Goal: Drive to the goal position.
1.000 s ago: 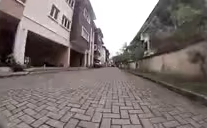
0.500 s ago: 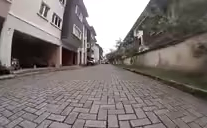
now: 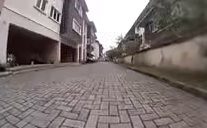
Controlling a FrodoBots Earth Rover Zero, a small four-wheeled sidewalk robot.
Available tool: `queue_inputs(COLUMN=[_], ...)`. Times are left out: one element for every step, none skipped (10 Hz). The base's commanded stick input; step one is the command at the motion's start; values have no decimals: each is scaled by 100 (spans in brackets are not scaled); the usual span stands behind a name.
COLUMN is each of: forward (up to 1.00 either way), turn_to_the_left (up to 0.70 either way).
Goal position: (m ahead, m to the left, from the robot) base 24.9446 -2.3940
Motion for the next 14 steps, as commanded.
queue_inputs(forward=[70,70,70,70,70,70,70,70,70,70,70,70,70,70], turn_to_the_left=[0,0,0,0,0,0,0,0,0,0,0,0,0,0])
